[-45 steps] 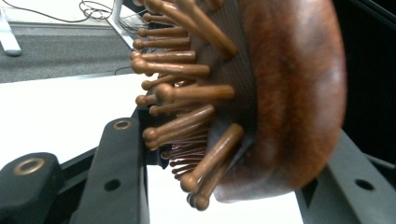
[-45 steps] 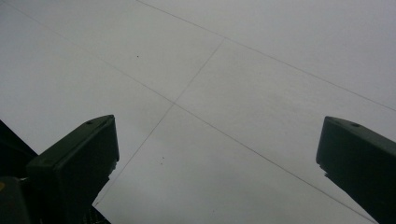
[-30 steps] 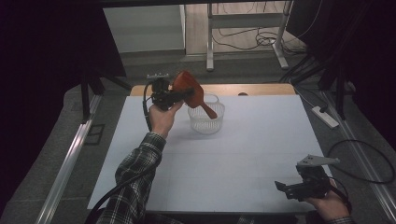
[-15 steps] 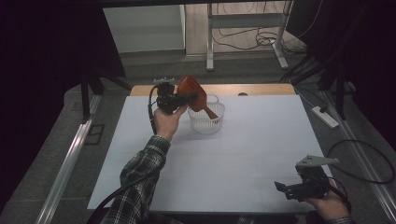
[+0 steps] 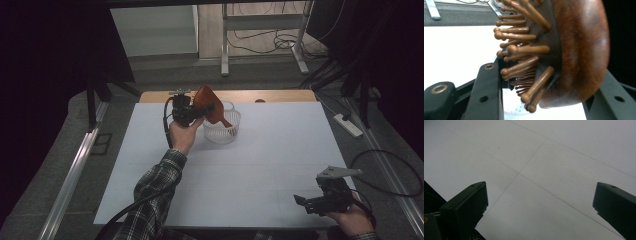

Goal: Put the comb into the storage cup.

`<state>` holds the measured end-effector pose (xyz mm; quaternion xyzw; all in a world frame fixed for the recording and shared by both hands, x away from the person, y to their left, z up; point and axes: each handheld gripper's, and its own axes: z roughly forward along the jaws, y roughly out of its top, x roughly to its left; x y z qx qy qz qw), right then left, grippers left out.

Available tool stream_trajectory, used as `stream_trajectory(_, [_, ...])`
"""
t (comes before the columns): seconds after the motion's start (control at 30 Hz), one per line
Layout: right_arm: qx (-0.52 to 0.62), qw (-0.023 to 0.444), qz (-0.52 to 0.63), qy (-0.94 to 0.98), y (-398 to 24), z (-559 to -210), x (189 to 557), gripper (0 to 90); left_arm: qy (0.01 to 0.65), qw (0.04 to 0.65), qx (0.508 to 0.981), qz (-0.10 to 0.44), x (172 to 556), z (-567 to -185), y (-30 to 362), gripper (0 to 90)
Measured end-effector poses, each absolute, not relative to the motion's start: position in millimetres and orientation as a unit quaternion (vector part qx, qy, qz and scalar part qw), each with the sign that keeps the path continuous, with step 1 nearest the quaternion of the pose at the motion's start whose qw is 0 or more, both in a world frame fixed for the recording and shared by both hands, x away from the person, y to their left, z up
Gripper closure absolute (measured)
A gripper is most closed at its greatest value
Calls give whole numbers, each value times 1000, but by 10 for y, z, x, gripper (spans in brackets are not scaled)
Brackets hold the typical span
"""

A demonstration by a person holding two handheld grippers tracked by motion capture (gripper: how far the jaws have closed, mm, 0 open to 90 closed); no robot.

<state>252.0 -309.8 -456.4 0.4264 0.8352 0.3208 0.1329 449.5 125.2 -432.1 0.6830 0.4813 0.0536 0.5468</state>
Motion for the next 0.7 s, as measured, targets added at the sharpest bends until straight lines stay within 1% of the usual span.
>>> stream_trajectory(0.7, [425,132,318,837,-3093,-4566,2522,1,504,549,664,62,4482,-4490,1248,517])
